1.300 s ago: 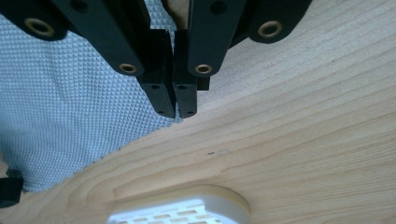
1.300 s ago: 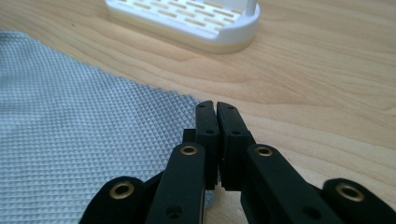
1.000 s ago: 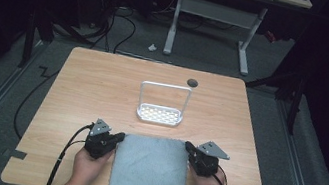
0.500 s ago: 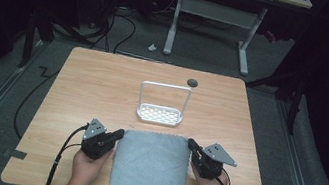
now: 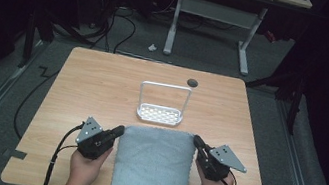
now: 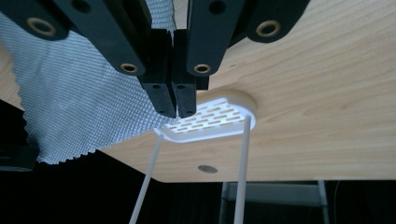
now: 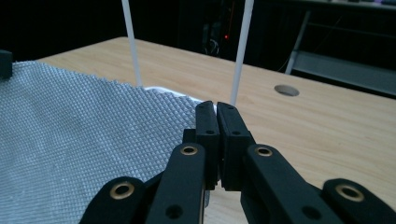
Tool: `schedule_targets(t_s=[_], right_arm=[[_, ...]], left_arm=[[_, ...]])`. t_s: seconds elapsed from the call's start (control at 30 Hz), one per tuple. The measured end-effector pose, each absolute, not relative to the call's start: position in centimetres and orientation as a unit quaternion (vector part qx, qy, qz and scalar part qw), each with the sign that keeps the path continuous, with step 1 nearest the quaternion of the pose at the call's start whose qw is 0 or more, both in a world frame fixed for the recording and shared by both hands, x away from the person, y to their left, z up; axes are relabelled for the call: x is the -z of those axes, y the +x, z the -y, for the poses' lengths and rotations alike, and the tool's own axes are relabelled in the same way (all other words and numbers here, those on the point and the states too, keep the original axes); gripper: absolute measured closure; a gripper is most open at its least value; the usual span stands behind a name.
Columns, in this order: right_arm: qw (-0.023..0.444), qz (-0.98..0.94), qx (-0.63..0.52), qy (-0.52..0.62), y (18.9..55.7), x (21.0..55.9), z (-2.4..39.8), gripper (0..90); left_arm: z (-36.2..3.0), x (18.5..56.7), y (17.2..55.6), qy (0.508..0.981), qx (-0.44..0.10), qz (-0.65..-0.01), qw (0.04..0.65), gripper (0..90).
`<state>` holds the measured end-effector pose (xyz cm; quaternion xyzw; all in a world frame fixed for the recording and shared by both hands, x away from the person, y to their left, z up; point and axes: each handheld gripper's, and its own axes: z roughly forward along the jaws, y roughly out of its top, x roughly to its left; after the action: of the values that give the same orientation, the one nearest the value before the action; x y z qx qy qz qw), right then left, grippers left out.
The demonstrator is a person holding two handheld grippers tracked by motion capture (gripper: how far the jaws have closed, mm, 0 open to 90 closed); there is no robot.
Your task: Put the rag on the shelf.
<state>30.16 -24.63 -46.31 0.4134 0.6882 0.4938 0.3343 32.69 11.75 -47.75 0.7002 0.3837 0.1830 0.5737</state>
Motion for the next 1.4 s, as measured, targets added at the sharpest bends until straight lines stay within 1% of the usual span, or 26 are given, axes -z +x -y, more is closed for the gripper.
schedule_targets(t_s=[0.27, 0.4, 0.67, 0.83, 1.13, 1.4], right_arm=[[0.344, -0.679, -0.513, 0.398, 29.5, 44.8, 24.2, 89.1], [0.359, -0.675, -0.515, 0.387, 29.0, 44.0, 23.8, 89.1], [0.373, -0.663, -0.531, 0.375, 28.6, 42.6, 23.6, 89.1], [0.374, -0.654, -0.541, 0.374, 29.0, 41.5, 23.7, 89.1], [0.375, -0.652, -0.538, 0.38, 30.1, 40.9, 24.1, 89.3], [0.38, -0.634, -0.553, 0.386, 31.3, 39.5, 24.5, 89.4]], left_arm=[[-11.9, 45.6, 31.5, 0.688, -0.204, -0.361, 0.596, 88.4], [-12.2, 44.6, 31.0, 0.679, -0.211, -0.354, 0.608, 88.4], [-12.4, 43.7, 30.7, 0.671, -0.221, -0.349, 0.615, 88.5], [-12.4, 43.4, 31.0, 0.671, -0.224, -0.351, 0.613, 88.6], [-12.1, 42.7, 32.2, 0.663, -0.232, -0.365, 0.611, 88.8], [-11.6, 40.3, 33.4, 0.657, -0.256, -0.358, 0.612, 88.9]])
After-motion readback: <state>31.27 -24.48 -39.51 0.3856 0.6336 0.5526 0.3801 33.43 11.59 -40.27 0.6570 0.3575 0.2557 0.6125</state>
